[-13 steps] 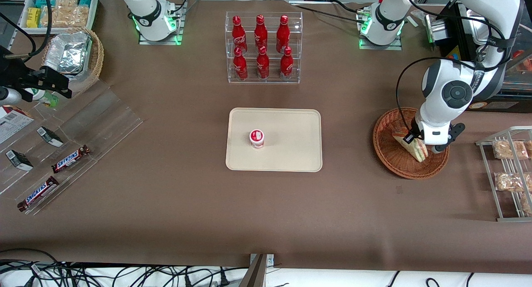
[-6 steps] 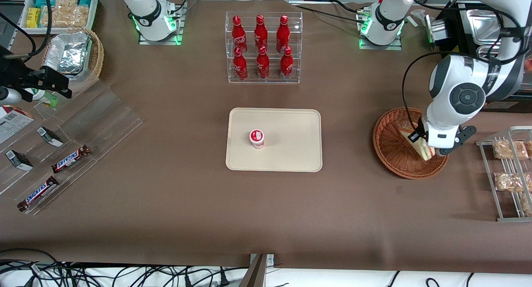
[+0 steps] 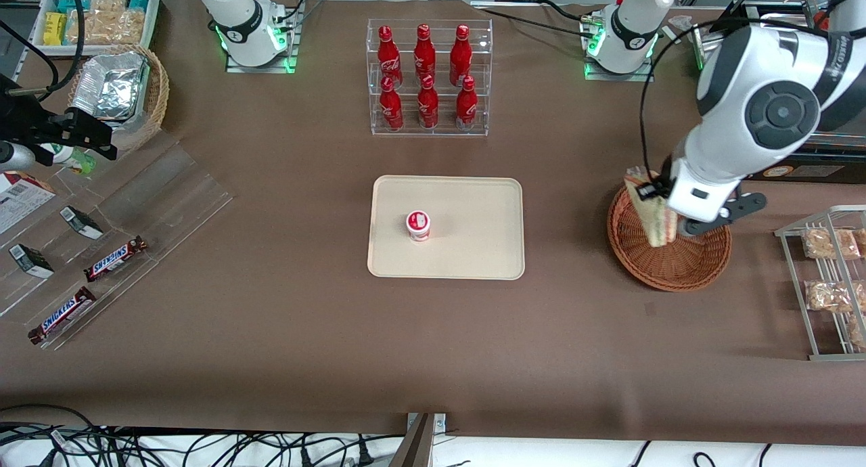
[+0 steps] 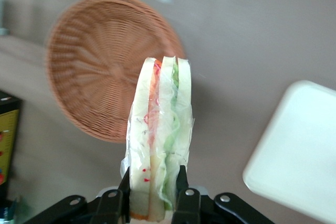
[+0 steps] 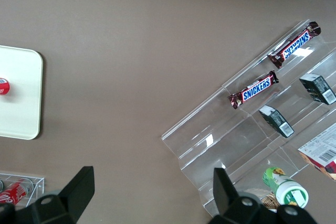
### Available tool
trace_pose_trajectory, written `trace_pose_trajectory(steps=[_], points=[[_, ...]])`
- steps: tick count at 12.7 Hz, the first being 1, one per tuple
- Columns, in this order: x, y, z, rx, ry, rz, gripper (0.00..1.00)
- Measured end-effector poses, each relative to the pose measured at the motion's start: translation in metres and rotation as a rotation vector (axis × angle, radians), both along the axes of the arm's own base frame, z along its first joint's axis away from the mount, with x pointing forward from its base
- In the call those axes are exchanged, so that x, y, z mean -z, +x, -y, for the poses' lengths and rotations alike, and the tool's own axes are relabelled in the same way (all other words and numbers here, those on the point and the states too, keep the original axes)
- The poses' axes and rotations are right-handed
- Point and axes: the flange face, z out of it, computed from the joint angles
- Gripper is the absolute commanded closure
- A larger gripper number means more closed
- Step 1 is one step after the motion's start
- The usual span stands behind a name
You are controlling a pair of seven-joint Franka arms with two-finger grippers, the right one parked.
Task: Place sandwich from basket to tray
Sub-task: 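Lift the sandwich up out of the basket with the left gripper, then carry the sandwich over the cream tray beside the red cup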
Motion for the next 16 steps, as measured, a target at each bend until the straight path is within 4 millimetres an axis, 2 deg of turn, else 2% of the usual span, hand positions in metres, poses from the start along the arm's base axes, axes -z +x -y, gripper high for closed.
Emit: trace_pose_trajectory(steps=[5, 7, 9, 11, 16], points=[[-0.028, -0.018, 0.082, 0.141, -0.141, 0.032, 0.67], [-0.023, -0.022, 0.117, 0.165, -0.178, 0.06, 0.67], [0.001, -0.022, 0.153, 0.143, -0.209, 0.077, 0.67], [0.035, -0.021, 0.184, 0.114, -0.212, 0.086, 0.67], [0.115, -0.026, 0.236, 0.055, -0.131, 0.128, 0.67]])
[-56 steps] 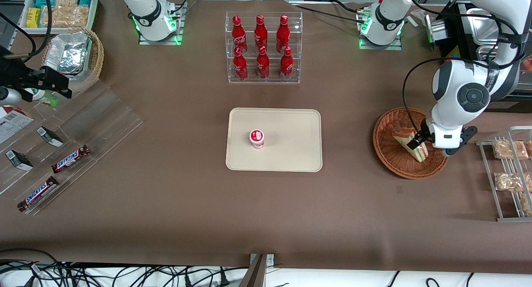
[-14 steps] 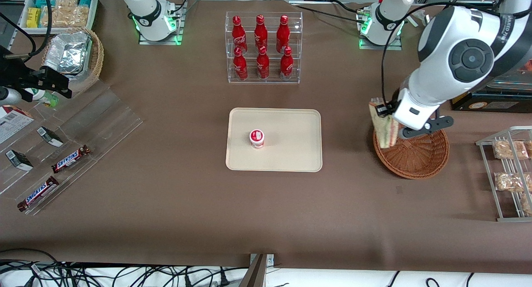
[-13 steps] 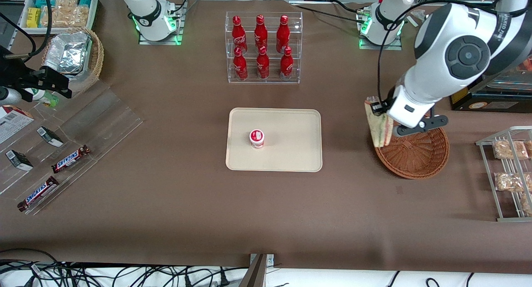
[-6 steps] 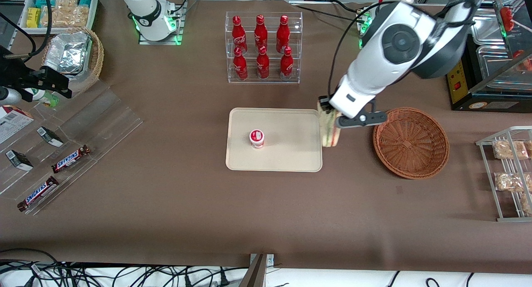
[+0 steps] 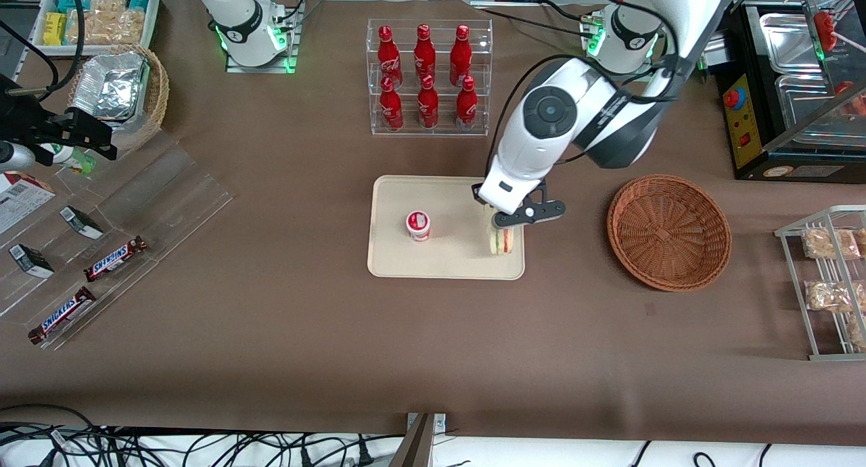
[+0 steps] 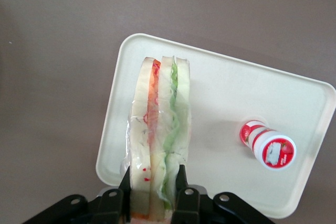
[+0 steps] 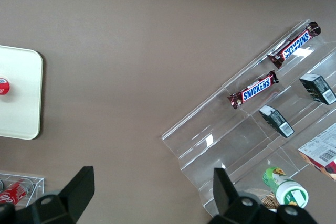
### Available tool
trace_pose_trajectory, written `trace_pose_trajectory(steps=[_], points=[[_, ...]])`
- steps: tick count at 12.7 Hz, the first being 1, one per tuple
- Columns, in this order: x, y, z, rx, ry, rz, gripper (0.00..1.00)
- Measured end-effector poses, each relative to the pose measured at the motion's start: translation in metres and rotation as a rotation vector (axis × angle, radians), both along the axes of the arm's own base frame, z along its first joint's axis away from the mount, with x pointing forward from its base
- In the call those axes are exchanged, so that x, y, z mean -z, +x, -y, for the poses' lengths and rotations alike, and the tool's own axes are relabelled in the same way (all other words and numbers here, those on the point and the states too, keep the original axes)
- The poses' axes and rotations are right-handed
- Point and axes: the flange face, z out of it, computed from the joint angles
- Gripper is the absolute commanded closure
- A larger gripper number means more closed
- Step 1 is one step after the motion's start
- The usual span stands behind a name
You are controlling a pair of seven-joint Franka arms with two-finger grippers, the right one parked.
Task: Place sandwich from basket to tray
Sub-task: 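Carry the sandwich over the cream tray beside the red cup, then lower the sandwich onto the tray and open the left gripper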
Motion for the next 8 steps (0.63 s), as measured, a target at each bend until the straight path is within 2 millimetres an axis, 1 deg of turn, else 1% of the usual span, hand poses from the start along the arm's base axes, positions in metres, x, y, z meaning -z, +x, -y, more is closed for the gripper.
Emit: trace_pose_trajectory(steps=[2, 4, 8], points=[[0.023, -0.004, 0.012, -0.028, 0.007, 0.034, 0.67], [0.044, -0.012, 0.021, -0.039, 0.024, 0.062, 0.67], [0.073, -0.023, 0.036, -0.04, 0.056, 0.108, 0.67]])
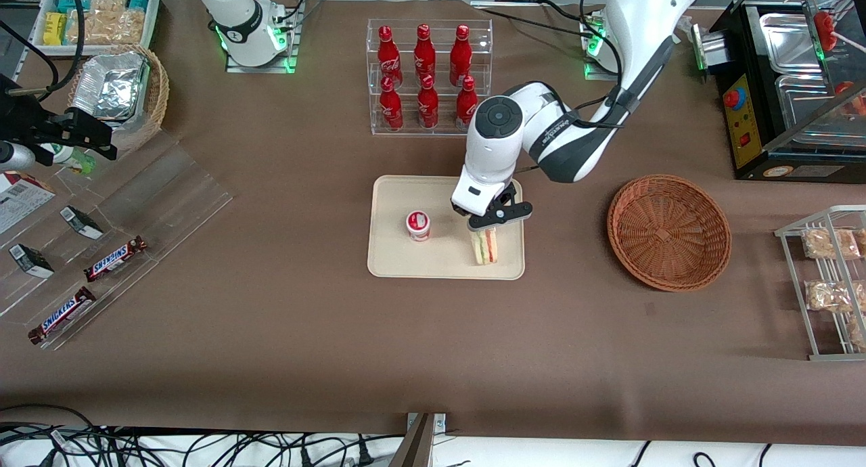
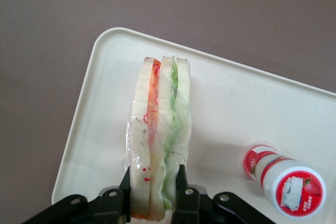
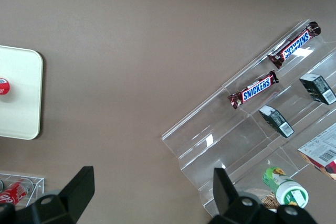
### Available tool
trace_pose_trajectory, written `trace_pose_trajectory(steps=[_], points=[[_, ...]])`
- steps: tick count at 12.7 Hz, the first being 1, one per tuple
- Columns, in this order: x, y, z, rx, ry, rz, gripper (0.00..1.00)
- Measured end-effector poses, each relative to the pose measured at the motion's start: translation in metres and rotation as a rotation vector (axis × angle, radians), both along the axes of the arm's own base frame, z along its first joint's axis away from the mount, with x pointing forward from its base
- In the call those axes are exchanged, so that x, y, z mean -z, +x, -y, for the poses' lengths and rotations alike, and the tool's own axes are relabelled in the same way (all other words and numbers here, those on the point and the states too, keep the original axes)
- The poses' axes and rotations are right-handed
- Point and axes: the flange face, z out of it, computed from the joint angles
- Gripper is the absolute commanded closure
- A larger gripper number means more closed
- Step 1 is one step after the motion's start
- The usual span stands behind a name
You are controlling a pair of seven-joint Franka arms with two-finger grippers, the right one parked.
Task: Place sandwich from basket to tray
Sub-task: 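Lower the sandwich onto the tray and open the left gripper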
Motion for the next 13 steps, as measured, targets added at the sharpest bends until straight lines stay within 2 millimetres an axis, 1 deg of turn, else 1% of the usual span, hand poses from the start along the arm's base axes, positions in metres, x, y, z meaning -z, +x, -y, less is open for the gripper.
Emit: trace_pose_trajectory(steps=[3, 5, 13], points=[[0.017, -0.004, 0.004, 0.004, 0.018, 0.016, 0.68], [0.024, -0.006, 0.007, 0.003, 0.029, 0.033, 0.68], [0.034, -0.015, 0.017, 0.022, 0.04, 0.037, 0.68]])
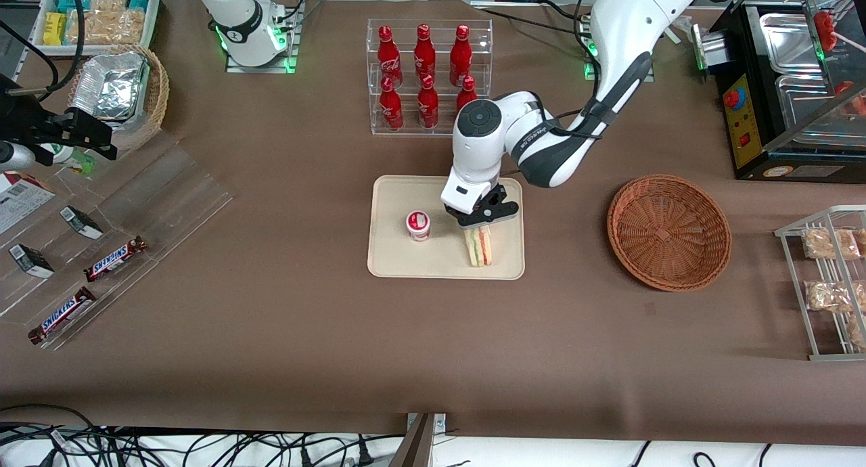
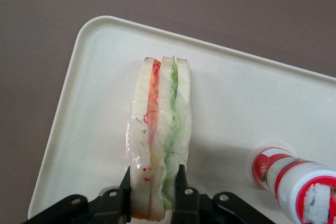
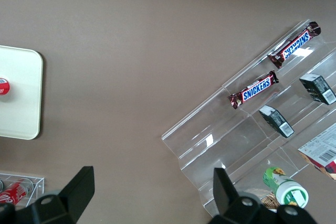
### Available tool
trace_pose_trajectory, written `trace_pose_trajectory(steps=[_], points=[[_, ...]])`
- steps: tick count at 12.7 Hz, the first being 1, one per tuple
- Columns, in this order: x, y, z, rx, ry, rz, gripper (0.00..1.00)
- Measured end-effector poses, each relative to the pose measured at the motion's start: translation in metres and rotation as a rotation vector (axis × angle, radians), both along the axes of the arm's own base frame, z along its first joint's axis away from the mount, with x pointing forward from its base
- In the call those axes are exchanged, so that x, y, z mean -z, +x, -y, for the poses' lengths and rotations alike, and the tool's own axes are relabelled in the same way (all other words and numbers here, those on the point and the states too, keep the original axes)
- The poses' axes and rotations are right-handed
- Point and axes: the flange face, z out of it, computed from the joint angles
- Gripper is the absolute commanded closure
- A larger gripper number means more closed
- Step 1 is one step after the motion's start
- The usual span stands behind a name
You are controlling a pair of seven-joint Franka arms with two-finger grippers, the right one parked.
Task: Place sandwich from basket to tray
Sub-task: 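Lower the sandwich onto the tray and open the left gripper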
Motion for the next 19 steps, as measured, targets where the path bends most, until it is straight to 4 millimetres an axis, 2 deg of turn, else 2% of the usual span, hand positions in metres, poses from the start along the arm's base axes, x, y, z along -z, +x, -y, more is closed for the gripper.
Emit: trace_pose_trajectory(steps=[4, 6, 7, 8, 15, 19], points=[[0.01, -0.007, 0.0, 0.022, 0.025, 0.004, 0.67], [0.01, -0.007, 0.0, 0.024, 0.027, 0.006, 0.55], [0.01, -0.007, 0.0, 0.024, 0.027, 0.006, 0.21], [0.011, -0.007, 0.0, 0.024, 0.028, 0.005, 0.0], [0.006, -0.009, 0.005, 0.024, 0.02, 0.014, 0.0], [-0.031, 0.0, 0.006, 0.002, -0.001, 0.067, 0.0]])
